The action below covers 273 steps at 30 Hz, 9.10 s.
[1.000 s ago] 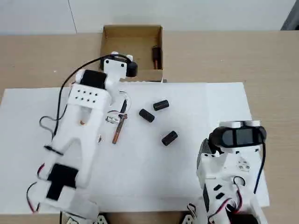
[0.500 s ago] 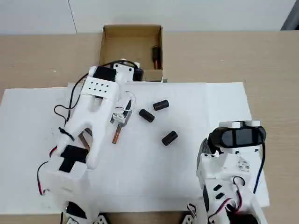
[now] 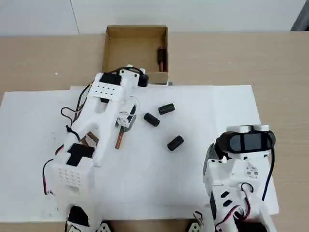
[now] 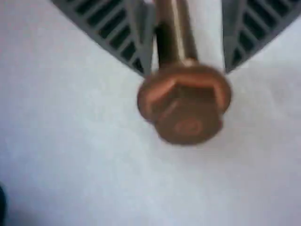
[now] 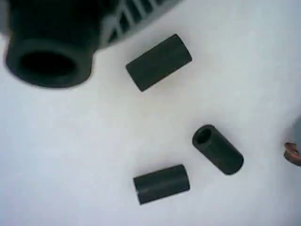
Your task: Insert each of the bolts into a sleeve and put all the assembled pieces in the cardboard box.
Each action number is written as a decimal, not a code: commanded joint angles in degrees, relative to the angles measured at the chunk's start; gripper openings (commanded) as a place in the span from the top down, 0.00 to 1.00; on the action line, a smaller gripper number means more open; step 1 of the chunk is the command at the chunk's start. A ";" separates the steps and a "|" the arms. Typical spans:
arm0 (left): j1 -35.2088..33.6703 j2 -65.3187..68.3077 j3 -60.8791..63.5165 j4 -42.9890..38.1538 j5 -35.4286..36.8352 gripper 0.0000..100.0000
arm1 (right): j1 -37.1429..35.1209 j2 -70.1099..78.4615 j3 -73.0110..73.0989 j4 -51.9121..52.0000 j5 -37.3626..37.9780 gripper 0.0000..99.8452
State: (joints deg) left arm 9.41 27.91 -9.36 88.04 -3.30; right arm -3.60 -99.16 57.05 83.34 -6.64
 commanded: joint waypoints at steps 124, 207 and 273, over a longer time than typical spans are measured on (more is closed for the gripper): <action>11.43 -131.87 90.33 -47.47 42.02 0.99 | -41.45 -4.79 37.80 -52.62 13.01 1.00; 13.19 -131.69 89.01 -32.44 24.79 0.78 | -40.22 -4.18 39.38 -58.42 18.46 1.00; -8.00 -131.78 103.16 -29.19 3.60 0.99 | -16.48 91.56 -50.90 -49.80 8.26 1.00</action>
State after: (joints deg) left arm 1.14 -103.43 94.02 58.86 0.66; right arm -21.63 -13.19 16.62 35.52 2.24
